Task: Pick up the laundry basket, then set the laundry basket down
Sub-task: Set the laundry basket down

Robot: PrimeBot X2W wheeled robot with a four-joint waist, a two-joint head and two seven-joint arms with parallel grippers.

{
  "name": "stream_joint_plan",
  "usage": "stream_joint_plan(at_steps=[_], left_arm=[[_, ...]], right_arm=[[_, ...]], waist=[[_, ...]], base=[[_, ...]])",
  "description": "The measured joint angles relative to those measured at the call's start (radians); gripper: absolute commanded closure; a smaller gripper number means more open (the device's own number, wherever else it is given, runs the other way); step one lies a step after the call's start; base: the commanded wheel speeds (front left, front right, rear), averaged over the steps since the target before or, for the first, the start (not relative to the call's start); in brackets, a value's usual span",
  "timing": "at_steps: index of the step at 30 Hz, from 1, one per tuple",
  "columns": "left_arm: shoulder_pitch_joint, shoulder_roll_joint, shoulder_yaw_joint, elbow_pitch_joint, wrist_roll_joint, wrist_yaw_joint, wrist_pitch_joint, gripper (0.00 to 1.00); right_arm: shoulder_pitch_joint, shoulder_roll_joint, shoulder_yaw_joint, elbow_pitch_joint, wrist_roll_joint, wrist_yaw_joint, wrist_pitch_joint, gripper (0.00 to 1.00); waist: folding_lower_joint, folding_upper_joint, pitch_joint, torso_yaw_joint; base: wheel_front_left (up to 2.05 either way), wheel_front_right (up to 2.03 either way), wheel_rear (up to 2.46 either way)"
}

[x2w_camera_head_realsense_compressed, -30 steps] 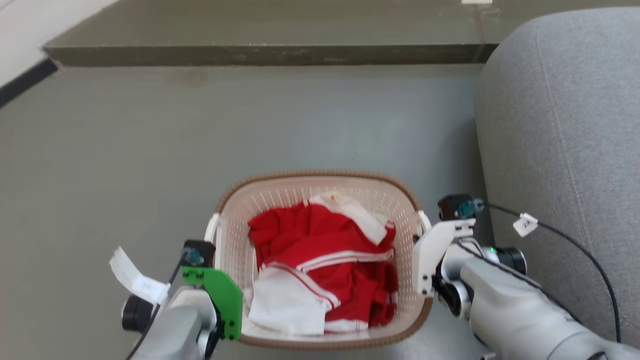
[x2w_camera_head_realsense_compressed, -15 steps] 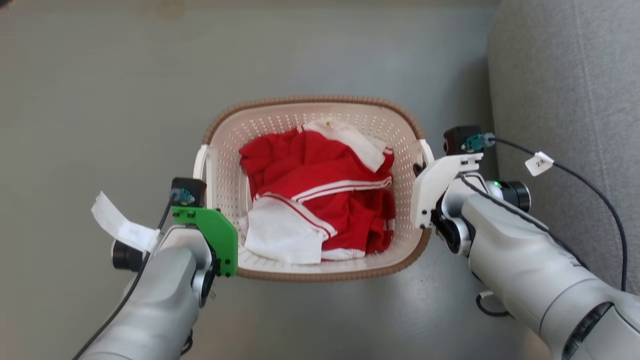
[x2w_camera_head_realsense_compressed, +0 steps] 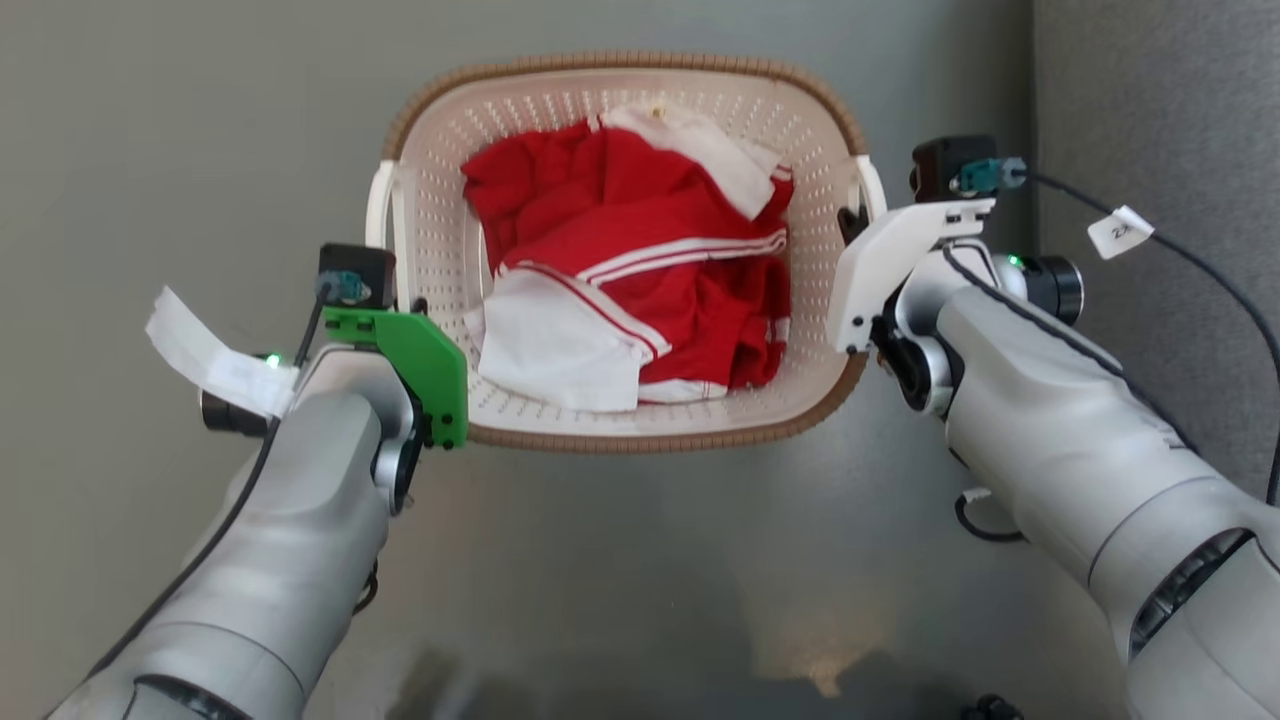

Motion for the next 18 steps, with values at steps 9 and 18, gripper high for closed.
stream_joint_plan(at_steps=[9,18], left_arm=[[-0.074,0.000,0.004,-0.005,0.001,0.007,-0.021,1.00],[-0.097,-0.001,0.004,-0.002,0.001,0.007,-0.049,1.00]], right_arm=[[-0.075,-0.002,-0.005,0.020,-0.009,0.000,-0.022,1.00],[-0.100,-0.001,-0.003,0.039,-0.016,0.000,-0.049,1.00]], waist=[[0.0000,0.0000,0.128,0.006],[0.0001,0.0000,0.226,0.015]], base=[[0.00,0.00,0.00],[0.00,0.00,0.00]])
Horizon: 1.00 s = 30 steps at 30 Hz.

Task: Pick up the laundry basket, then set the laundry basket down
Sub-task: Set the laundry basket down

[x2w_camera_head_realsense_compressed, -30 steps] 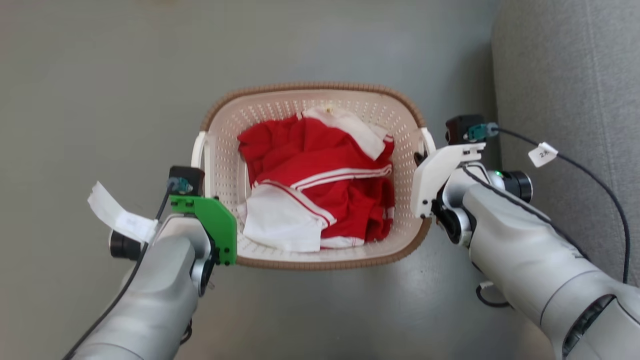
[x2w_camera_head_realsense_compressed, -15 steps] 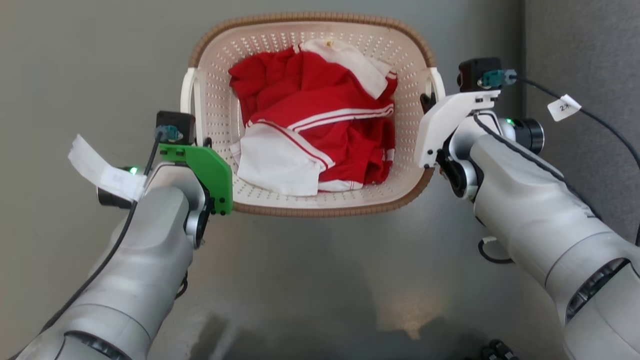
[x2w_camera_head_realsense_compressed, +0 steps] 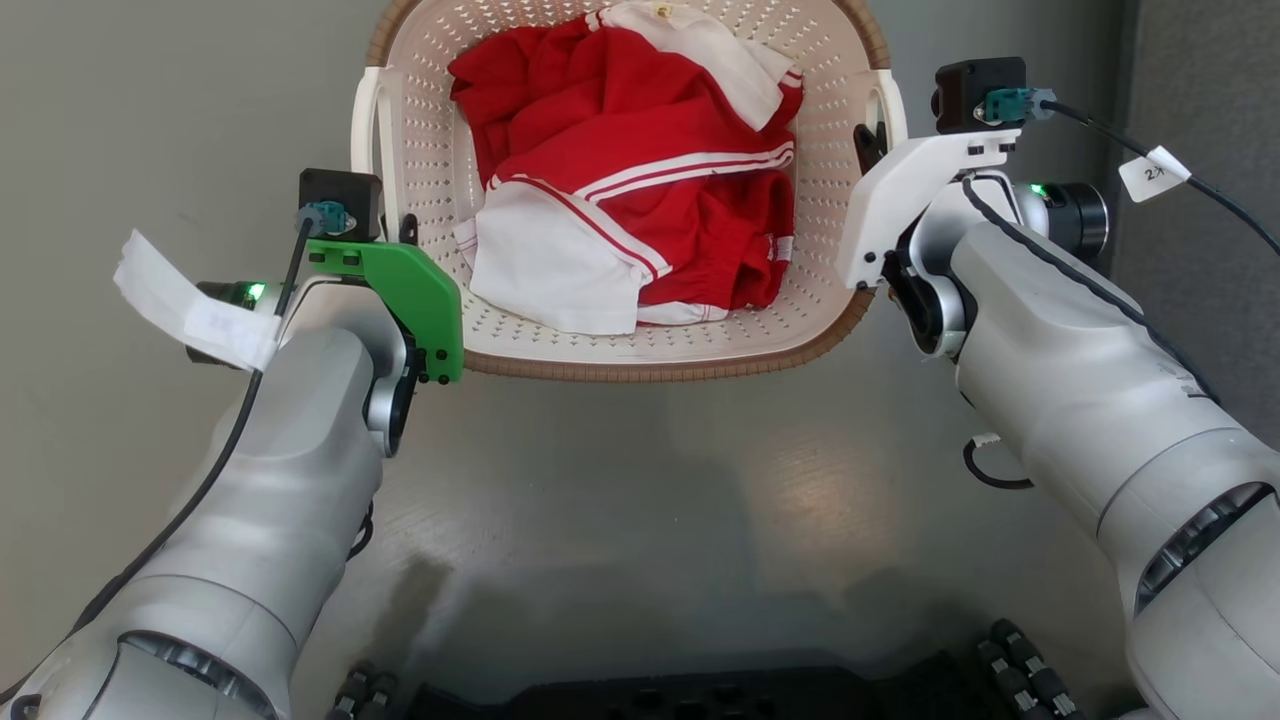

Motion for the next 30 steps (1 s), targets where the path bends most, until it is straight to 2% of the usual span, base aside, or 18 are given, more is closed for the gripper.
stream_joint_plan(at_steps=[26,27,29,30], left_arm=[[-0.031,-0.001,-0.012,0.020,-0.007,-0.005,-0.048,1.00],[-0.031,-0.001,-0.012,0.020,-0.008,-0.005,-0.048,0.93],[-0.031,-0.001,-0.015,0.022,-0.010,-0.006,-0.048,0.73],[-0.031,-0.001,-0.015,0.023,-0.010,-0.006,-0.048,0.65]], right_arm=[[-0.035,0.005,0.020,0.023,0.000,0.001,-0.043,0.99],[-0.035,0.005,0.021,0.024,0.000,0.001,-0.043,0.97],[-0.035,0.006,0.022,0.025,0.000,0.001,-0.043,0.94],[-0.036,0.006,0.023,0.025,0.000,0.001,-0.043,0.83]], waist=[[-0.0001,0.0000,0.065,0.001],[-0.0002,0.0000,0.065,0.001],[-0.0001,0.0000,0.066,0.001],[-0.0001,0.0000,0.066,0.001]], base=[[0.00,0.00,0.00],[0.00,0.00,0.00],[0.00,0.00,0.00],[0.00,0.00,0.00]])
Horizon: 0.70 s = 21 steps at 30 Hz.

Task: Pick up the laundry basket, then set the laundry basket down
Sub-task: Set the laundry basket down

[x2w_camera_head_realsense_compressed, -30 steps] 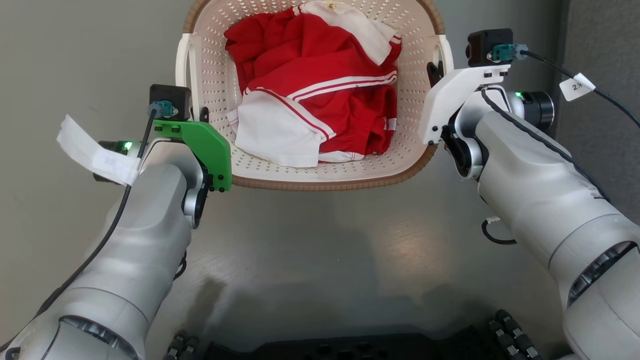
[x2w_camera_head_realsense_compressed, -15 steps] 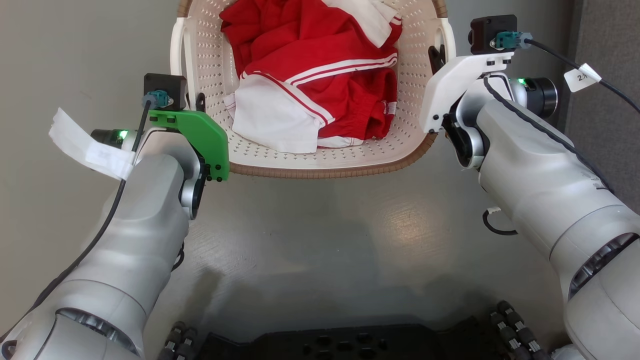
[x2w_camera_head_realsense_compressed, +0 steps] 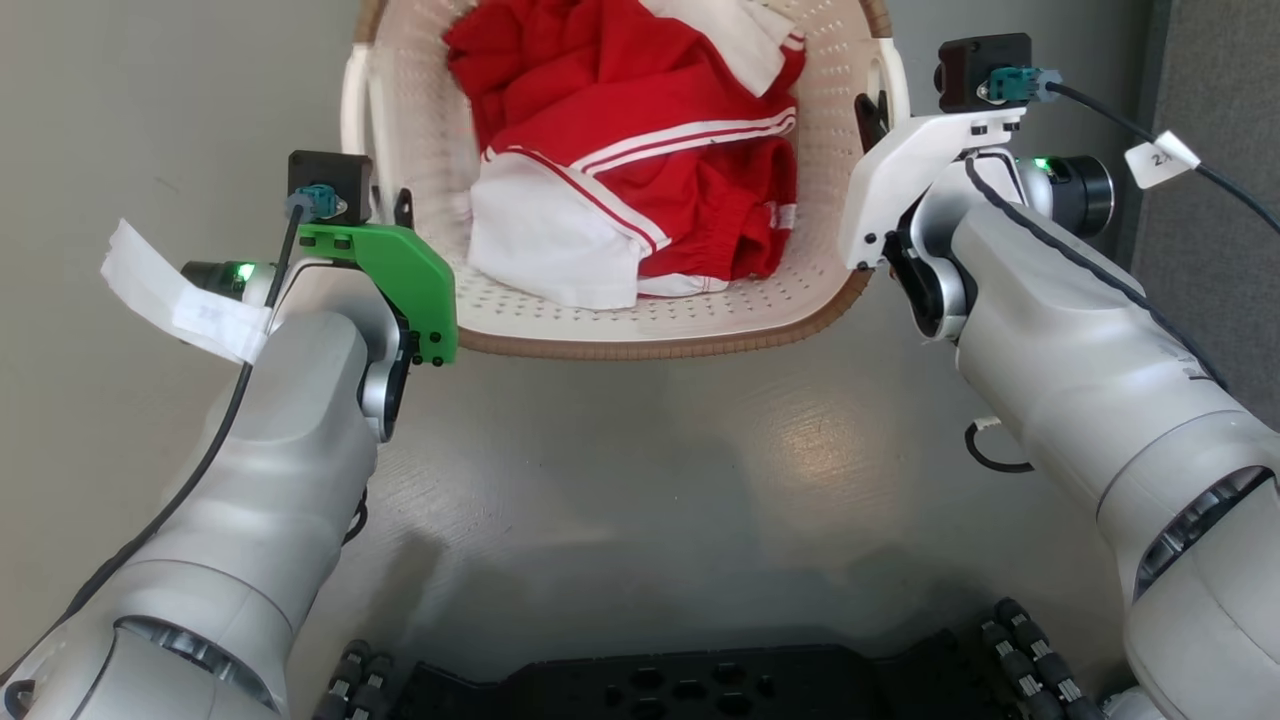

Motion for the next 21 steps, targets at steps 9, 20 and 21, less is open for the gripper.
stream_joint_plan(at_steps=[9,20,21], left_arm=[[-0.003,-0.002,-0.002,0.012,-0.008,0.000,-0.008,0.00],[-0.004,-0.002,-0.011,0.031,-0.023,0.000,-0.038,0.00],[-0.004,-0.002,-0.011,0.032,-0.027,0.000,-0.040,0.00]], right_arm=[[-0.004,0.005,0.007,0.009,0.000,0.000,-0.005,0.00],[-0.003,0.004,0.008,0.052,0.000,0.000,-0.028,0.00],[-0.003,0.004,0.007,0.055,0.000,0.000,-0.034,0.00]], waist=[[0.0000,0.0000,-0.001,0.001],[-0.0001,0.0000,-0.039,0.002],[-0.0001,0.0000,-0.045,0.002]], base=[[0.00,0.00,0.00],[0.00,0.00,0.00],[0.00,0.00,0.00]])
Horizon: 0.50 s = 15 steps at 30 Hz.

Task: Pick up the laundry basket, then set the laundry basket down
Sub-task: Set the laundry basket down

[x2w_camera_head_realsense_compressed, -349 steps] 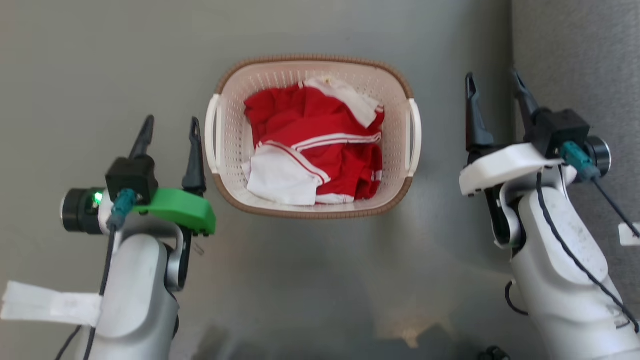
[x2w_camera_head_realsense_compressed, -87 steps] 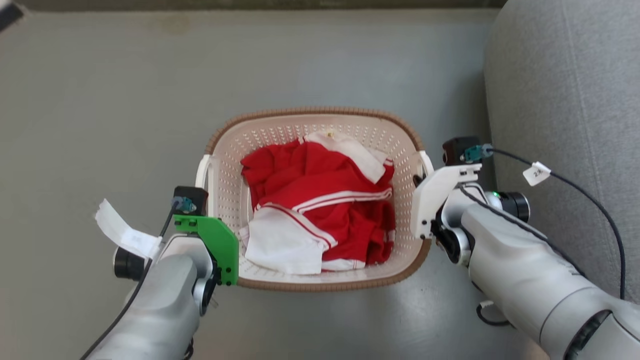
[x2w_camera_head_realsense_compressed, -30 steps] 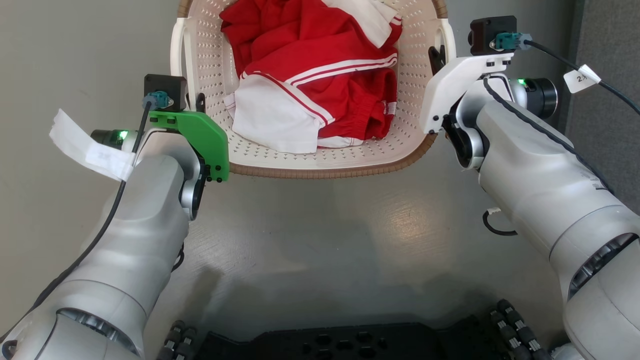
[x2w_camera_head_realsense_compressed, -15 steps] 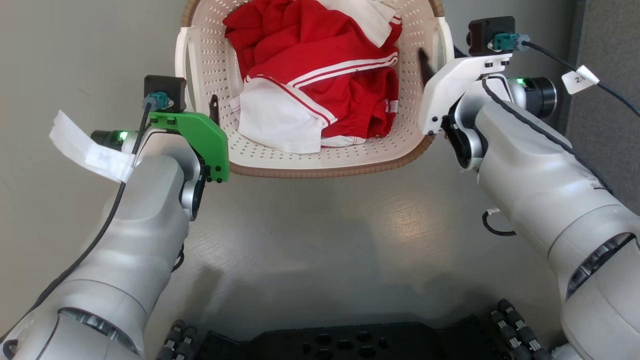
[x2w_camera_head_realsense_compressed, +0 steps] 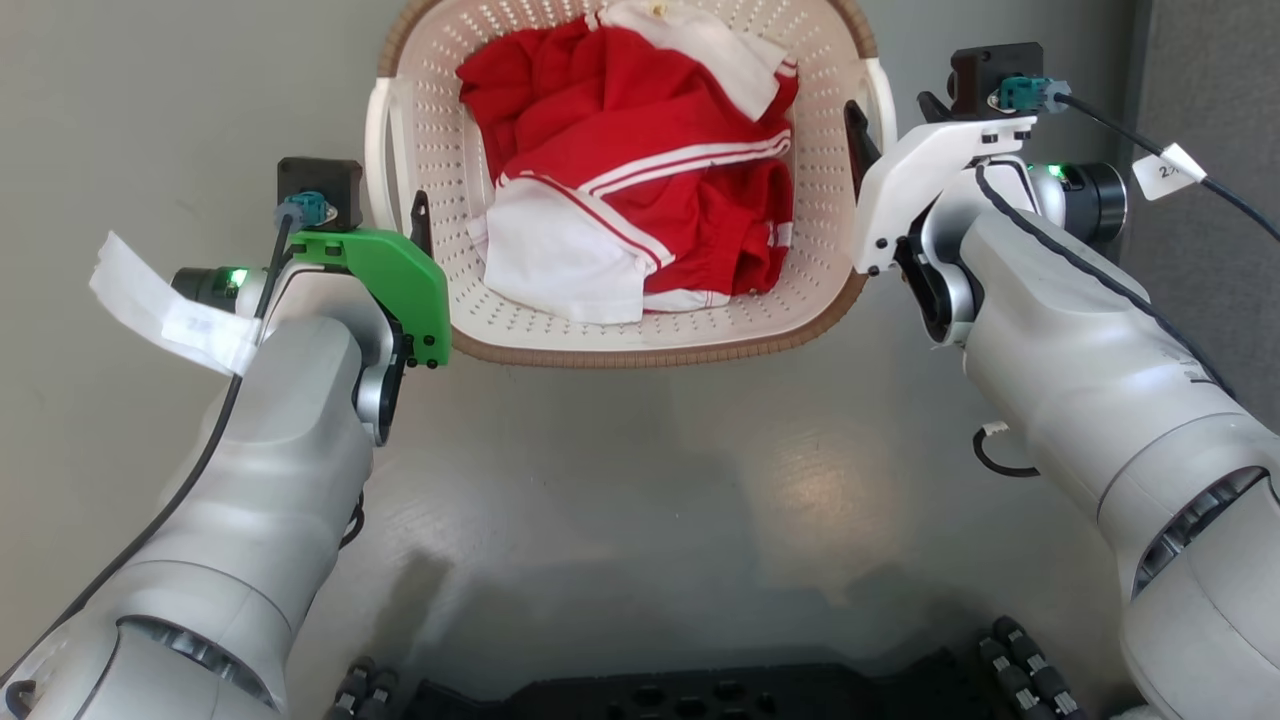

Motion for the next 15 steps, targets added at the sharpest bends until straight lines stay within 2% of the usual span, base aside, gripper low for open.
stream_joint_plan(at_steps=[10,15], left_arm=[[0.006,0.000,0.017,0.003,-0.017,-0.001,-0.050,0.00],[0.022,0.000,0.044,-0.015,-0.017,-0.012,-0.070,0.00]], right_arm=[[0.011,0.000,-0.025,0.016,0.012,0.000,-0.038,0.00],[0.016,0.000,-0.048,-0.001,0.012,0.000,-0.060,0.00]], waist=[[0.0000,0.0000,-0.080,-0.001],[0.0000,0.0000,-0.165,-0.004]], base=[[0.00,0.00,0.00],[0.00,0.00,0.00]])
